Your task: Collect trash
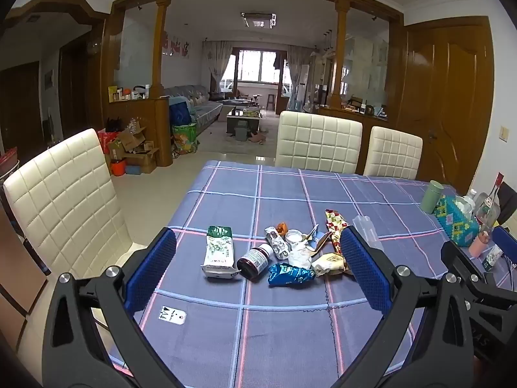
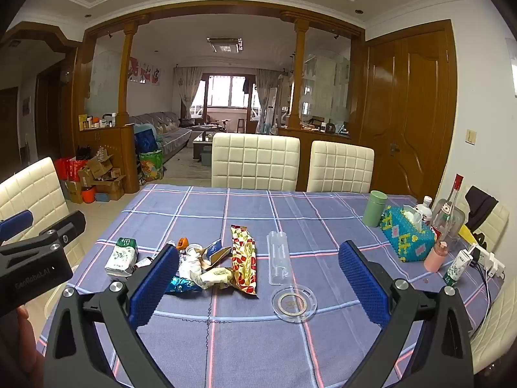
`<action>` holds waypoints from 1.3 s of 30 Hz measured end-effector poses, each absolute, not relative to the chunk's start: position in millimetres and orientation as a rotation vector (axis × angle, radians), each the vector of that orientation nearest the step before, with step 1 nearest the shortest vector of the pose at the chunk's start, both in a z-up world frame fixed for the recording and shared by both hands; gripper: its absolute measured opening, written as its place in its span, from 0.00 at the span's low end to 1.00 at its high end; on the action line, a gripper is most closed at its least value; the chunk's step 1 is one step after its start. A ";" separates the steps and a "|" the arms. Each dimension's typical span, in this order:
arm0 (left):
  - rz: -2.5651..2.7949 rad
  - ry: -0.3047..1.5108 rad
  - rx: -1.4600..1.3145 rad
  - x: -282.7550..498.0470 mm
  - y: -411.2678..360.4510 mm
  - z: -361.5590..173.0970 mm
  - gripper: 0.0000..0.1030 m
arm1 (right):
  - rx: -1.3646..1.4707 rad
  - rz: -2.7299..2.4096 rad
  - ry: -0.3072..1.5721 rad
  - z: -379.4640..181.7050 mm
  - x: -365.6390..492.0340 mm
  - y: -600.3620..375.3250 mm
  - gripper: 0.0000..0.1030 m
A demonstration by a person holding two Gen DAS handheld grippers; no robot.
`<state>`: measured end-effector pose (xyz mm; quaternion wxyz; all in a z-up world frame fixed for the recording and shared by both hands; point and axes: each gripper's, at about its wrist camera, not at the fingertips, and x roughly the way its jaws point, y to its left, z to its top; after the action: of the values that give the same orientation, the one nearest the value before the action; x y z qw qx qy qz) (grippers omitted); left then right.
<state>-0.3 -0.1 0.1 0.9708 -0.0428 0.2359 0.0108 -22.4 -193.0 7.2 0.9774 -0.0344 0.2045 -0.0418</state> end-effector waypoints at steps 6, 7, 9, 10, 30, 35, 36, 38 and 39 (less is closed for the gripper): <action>0.015 0.474 -0.087 -0.5 -0.1 0.1 0.97 | -0.069 -0.084 0.411 6.3 -21.9 -194.0 0.94; 0.015 0.474 -0.086 -0.5 0.1 0.2 0.97 | -0.069 -0.084 0.409 6.7 -22.7 -193.6 0.94; 0.014 0.474 -0.088 -0.1 1.2 0.4 0.97 | -0.069 -0.084 0.408 6.7 -22.8 -193.8 0.94; 0.017 0.471 -0.082 -0.8 -0.7 0.2 0.97 | -0.070 -0.084 0.409 6.6 -22.7 -193.7 0.94; 0.004 0.469 -0.070 -3.7 -5.5 3.4 0.97 | -0.071 -0.084 0.409 6.0 -22.7 -194.2 0.94; 0.000 0.471 -0.069 -4.4 -6.2 2.5 0.97 | -0.071 -0.085 0.409 6.5 -22.7 -193.6 0.94; -0.002 0.472 -0.069 -4.4 -6.2 2.5 0.97 | -0.070 -0.085 0.409 6.5 -22.7 -193.6 0.94; -0.005 0.473 -0.068 -4.2 -6.1 2.6 0.97 | -0.071 -0.084 0.410 6.6 -22.5 -193.3 0.94; -0.007 0.474 -0.068 -4.3 -6.2 2.5 0.97 | -0.070 -0.084 0.410 6.7 -22.5 -193.2 0.94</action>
<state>-4.3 -6.2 2.5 0.9715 -0.0338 0.2347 -0.0033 -22.5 -193.2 6.7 0.9776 -0.0350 0.2033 -0.0417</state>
